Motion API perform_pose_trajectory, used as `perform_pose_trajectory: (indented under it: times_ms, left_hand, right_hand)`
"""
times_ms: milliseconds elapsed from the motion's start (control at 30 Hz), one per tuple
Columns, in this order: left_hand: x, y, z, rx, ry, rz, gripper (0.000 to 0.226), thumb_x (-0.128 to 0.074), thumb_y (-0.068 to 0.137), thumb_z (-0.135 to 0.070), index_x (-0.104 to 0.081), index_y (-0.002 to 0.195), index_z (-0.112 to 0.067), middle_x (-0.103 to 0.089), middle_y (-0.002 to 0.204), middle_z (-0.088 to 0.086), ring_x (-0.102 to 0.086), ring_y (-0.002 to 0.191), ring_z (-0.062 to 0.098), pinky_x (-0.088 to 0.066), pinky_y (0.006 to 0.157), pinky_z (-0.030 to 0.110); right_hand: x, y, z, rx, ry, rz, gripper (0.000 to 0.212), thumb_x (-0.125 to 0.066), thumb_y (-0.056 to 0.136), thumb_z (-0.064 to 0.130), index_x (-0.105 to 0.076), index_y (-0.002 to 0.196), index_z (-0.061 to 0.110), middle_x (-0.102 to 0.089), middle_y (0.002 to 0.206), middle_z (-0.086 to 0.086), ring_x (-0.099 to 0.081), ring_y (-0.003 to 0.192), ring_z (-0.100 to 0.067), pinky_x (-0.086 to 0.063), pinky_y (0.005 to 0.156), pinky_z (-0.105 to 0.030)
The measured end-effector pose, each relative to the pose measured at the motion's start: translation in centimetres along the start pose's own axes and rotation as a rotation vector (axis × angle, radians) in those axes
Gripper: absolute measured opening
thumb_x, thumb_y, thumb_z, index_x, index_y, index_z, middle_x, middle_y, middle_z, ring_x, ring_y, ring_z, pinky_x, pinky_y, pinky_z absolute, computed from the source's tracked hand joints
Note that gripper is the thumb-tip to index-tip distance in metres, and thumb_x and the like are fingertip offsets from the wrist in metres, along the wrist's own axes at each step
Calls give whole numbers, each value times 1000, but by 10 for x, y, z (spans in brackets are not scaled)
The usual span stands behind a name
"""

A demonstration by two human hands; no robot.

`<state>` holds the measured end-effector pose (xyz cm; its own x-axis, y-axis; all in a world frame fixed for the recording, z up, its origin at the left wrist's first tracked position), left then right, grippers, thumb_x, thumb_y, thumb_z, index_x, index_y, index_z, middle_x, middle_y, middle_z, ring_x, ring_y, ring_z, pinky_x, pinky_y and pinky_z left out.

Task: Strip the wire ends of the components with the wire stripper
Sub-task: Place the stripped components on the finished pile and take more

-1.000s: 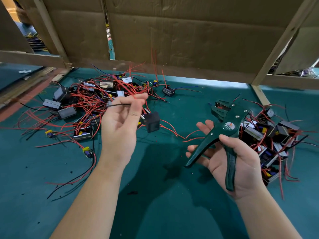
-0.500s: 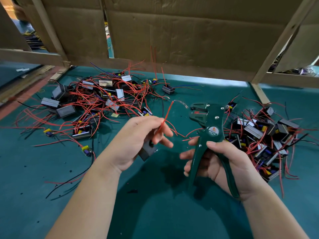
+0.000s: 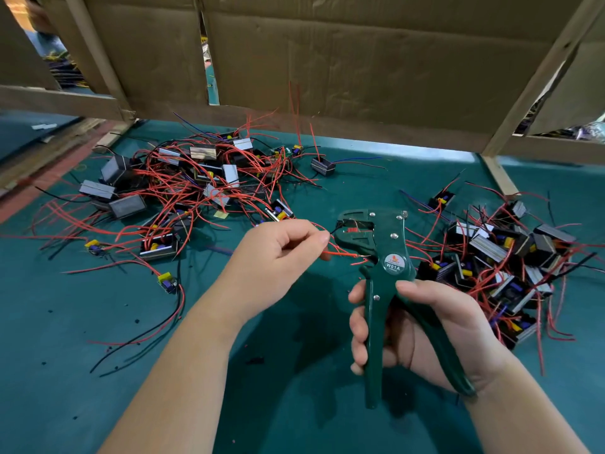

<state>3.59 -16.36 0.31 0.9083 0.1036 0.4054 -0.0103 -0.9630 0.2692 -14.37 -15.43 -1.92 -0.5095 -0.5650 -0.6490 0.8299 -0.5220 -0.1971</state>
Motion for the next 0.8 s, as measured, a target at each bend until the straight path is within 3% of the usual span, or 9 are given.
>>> perform_pose_trajectory:
  times_ms: [100, 167, 233, 333, 467, 633, 800]
  left_hand:
    - [3, -1, -4, -3, -90, -33, 25, -58, 87, -35, -70, 71, -20, -30, 45, -7, -29, 46, 11, -22, 45, 35]
    - [1, -1, -6, -7, -116, -7, 25, -57, 87, -35, -70, 70, -22, -32, 45, 7, -33, 44, 13, -25, 46, 38]
    - [-3, -1, -6, 8, -123, 20, 27, -54, 88, -36, -69, 68, -26, -42, 47, 15, -38, 41, 11, -29, 45, 32]
    - [-12, -1, -2, 74, -139, 66, 31, -49, 90, -40, -66, 67, -27, -44, 42, 0, -42, 37, 8, -33, 44, 21]
    - [-19, -1, 3, 150, -189, 120, 35, -47, 89, -45, -66, 67, -25, -39, 41, -4, -42, 37, 13, -33, 44, 22]
    - [-25, -2, 2, 172, -333, 185, 35, -45, 91, -37, -68, 68, -24, -33, 43, -11, -37, 36, 12, -33, 40, 19]
    - [-32, -4, 1, 181, -288, 270, 33, -45, 89, -39, -69, 74, -21, -42, 45, 1, -38, 36, 14, -32, 38, 20]
  right_hand:
    - [0, 5, -1, 105, 45, -56, 48, -83, 64, 29, -69, 101, 2, -65, 86, -24, -65, 72, -38, -55, 72, -50]
    - [1, 9, 0, 206, 93, -141, 53, -88, 54, 26, -70, 98, 1, -66, 91, -25, -66, 70, -38, -56, 69, -49]
    - [3, 12, 0, 290, 91, -209, 64, -89, 49, 27, -69, 103, -2, -66, 97, -25, -66, 70, -39, -56, 68, -50]
    - [2, 14, 1, 373, 91, -213, 84, -86, 54, 30, -57, 122, -9, -63, 111, -23, -65, 74, -40, -55, 71, -52]
    - [-2, 12, 3, 411, 75, -142, 68, -81, 63, 31, -64, 122, 3, -66, 99, -23, -67, 76, -37, -55, 76, -50]
    - [-1, 11, 4, 424, 78, -158, 70, -81, 63, 31, -62, 124, 2, -64, 95, -23, -66, 75, -37, -55, 74, -49]
    - [0, 10, 4, 423, 46, -178, 71, -83, 63, 29, -62, 125, 1, -63, 98, -25, -66, 78, -37, -55, 75, -47]
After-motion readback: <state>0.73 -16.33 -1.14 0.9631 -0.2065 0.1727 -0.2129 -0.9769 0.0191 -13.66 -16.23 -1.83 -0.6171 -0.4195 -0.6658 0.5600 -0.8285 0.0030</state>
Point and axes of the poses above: each hand's wrist, its own y-axis towards the middle knuckle, its own x-axis out of the back of the hand, z = x × y, the point moved 4 cm from there along y, towards the middle knuckle
